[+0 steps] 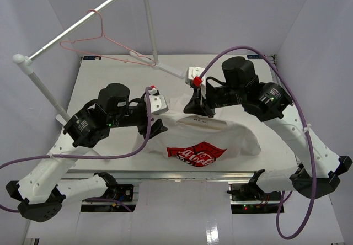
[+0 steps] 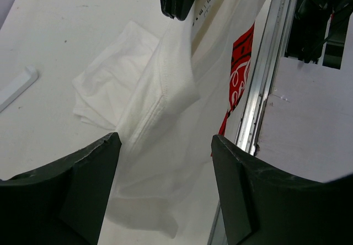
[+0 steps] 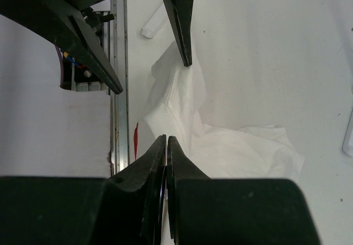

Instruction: Place the t-shirt on the hanger

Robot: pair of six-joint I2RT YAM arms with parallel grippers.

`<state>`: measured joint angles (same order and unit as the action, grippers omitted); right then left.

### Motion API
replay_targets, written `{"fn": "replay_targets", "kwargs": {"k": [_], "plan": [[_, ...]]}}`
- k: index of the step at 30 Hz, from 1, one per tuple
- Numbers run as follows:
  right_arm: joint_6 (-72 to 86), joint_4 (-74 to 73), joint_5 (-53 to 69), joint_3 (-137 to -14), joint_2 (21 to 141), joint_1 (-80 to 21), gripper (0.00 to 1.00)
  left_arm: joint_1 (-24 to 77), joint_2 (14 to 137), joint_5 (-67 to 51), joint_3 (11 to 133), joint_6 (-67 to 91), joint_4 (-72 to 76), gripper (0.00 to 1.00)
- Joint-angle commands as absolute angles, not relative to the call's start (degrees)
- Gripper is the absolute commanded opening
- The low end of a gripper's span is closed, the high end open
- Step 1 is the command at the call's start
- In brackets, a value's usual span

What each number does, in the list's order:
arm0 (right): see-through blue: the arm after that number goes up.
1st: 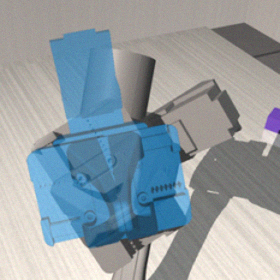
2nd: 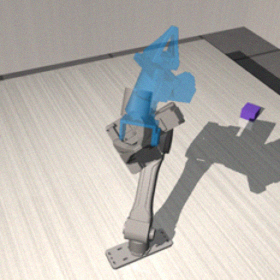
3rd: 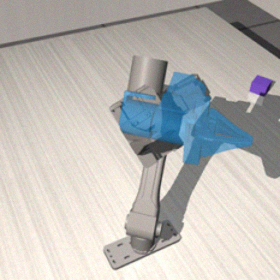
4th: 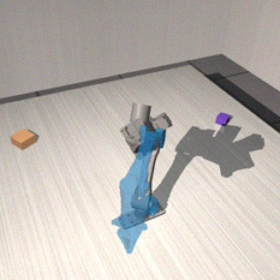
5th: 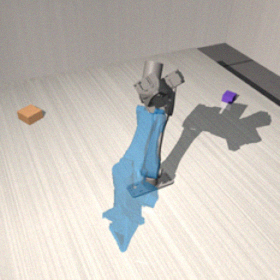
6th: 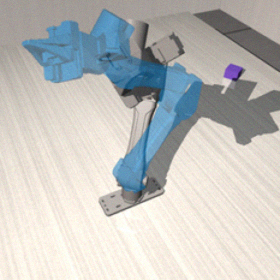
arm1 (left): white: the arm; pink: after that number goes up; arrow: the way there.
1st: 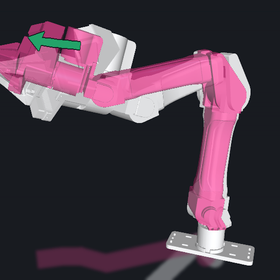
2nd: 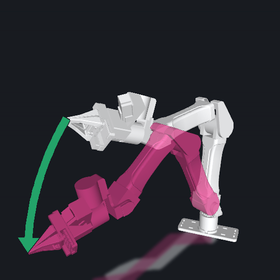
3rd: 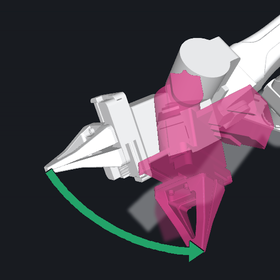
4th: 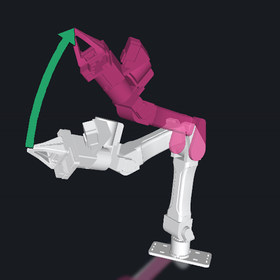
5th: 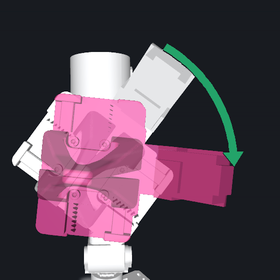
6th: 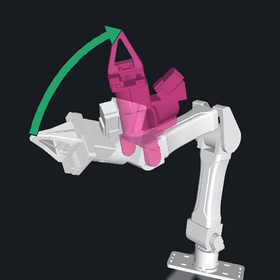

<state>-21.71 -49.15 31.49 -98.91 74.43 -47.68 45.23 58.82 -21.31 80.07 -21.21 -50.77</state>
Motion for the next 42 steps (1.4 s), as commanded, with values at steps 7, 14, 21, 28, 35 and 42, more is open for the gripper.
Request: {"fn": "replay_targets", "kwargs": {"k": [7,14,21,28,35,42], "plan": [[-22.08,-45.50,33.39,-98.94,72.77,-47.72,0.08,45.26,55.81,-17.39,88.39,-18.01,-53.17,0.78],[-22.32,-44.65,34.90,-98.35,73.26,-47.72,0.08,45.26,57.19,-21.29,84.09,-20.37,-52.14,0.78],[-23.19,-43.82,37.11,-98.35,73.49,-47.72,0.08,45.26,60.79,-23.79,81.72,-21.60,-48.60,0.78],[-23.47,-43.23,37.09,-98.08,73.67,-47.72,0.08,45.26,62.74,-29.15,80.21,-22.85,-48.33,0.73],[-23.37,-42.27,37.97,-98.36,74.27,-47.72,0.08,45.26,62.06,-33.67,77.08,-23.11,-49.40,0.46],[-21.76,-41.31,37.69,-99.04,75.26,-47.71,0.08,45.26,61.45,-33.86,74.56,-18.24,-48.72,0.00]]}}
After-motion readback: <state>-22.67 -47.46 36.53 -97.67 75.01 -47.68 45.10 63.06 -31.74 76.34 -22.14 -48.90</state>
